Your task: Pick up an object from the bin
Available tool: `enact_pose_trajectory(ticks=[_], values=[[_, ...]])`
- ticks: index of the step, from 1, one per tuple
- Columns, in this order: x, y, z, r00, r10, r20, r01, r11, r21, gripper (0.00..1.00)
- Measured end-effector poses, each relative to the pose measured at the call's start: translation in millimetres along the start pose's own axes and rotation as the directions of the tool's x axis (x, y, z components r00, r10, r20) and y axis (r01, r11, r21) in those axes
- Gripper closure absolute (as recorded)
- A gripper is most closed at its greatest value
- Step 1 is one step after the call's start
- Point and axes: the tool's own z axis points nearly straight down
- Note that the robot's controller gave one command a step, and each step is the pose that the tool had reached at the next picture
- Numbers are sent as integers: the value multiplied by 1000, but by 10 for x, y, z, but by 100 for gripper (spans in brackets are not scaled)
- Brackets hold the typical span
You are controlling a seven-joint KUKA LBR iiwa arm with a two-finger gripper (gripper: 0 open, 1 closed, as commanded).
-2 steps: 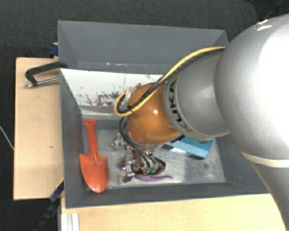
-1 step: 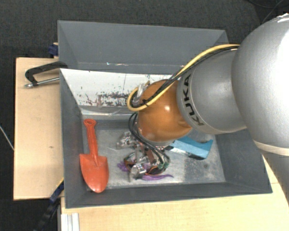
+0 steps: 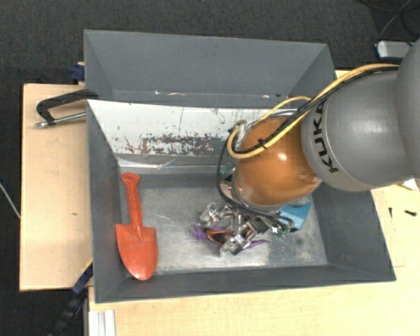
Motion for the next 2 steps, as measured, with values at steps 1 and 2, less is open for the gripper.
enact_pose_trajectory(ticks=[1,2], values=[[21,-27,28,1000,-1,-2,1,1000,5,0],[19,-30,6,1000,0,-3,0,1000,4,100]])
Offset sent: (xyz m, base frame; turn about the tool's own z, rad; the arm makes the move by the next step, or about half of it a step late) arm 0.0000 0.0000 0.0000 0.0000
